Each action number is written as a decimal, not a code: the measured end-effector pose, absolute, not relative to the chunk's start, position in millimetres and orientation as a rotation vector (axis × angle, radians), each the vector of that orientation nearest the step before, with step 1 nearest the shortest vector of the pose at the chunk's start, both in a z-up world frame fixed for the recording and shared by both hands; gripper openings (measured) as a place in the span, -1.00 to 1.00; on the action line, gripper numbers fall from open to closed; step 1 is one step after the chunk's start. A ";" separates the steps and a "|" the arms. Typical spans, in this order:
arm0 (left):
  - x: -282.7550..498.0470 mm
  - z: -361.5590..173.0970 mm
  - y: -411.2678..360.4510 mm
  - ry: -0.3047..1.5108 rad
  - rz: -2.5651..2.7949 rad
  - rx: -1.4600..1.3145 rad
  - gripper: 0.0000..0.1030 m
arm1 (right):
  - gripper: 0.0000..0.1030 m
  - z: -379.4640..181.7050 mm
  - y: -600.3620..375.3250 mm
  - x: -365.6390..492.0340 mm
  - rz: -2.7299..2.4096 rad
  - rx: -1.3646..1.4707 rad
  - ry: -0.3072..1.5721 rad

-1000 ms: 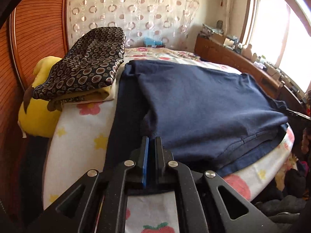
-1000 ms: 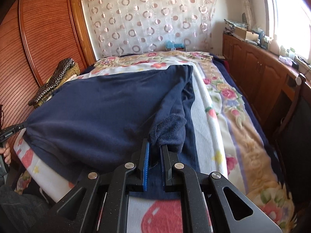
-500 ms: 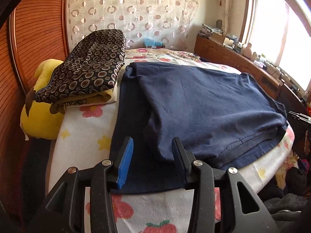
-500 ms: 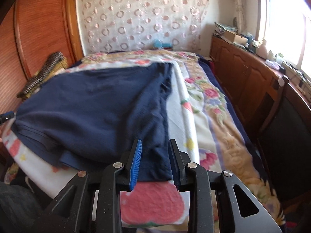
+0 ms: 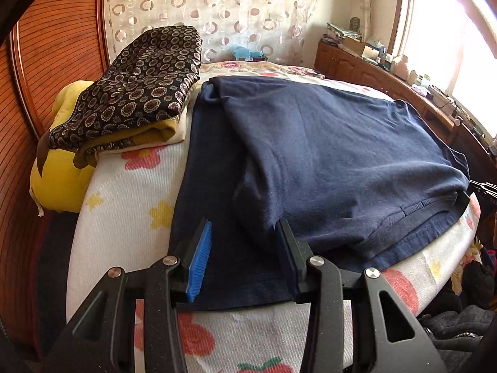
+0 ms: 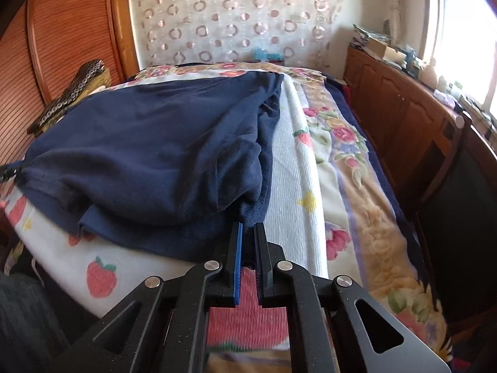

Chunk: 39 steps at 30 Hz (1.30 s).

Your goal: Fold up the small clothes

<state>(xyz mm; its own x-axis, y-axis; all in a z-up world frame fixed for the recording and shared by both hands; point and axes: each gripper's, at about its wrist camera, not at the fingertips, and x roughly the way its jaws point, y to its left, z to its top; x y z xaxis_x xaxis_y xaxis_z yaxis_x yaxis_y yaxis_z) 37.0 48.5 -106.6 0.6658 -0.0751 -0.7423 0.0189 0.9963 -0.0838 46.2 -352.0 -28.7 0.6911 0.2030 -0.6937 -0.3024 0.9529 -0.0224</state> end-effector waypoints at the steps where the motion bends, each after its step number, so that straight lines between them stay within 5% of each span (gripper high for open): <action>1: 37.1 -106.1 48.2 0.841 -0.052 -0.070 -0.17 | -0.88 -26.9 -353.6 42.4 0.287 -0.147 0.760; 18: 47.6 -108.4 56.7 0.856 0.010 -0.045 -0.16 | -0.83 -13.5 -363.7 29.7 0.268 -0.142 0.722; 21: 52.1 -111.8 58.3 0.860 0.044 -0.030 0.17 | -0.80 -14.5 -359.4 28.0 0.266 -0.153 0.707; 25: 56.0 -113.3 63.3 0.860 0.071 -0.029 0.40 | -0.67 -13.0 -350.1 29.4 0.281 -0.169 0.688; 39: 57.0 -115.7 70.5 0.853 0.040 -0.058 0.47 | -0.01 -38.4 -282.6 58.4 0.418 -0.155 0.677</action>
<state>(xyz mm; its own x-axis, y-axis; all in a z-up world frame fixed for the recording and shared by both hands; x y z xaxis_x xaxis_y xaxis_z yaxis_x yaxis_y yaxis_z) 57.0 70.5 -115.7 0.6571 0.0121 -0.7537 -0.0588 0.9976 -0.0353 58.4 -282.6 -38.4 0.7006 0.3236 -0.6360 -0.4232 0.9060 -0.0052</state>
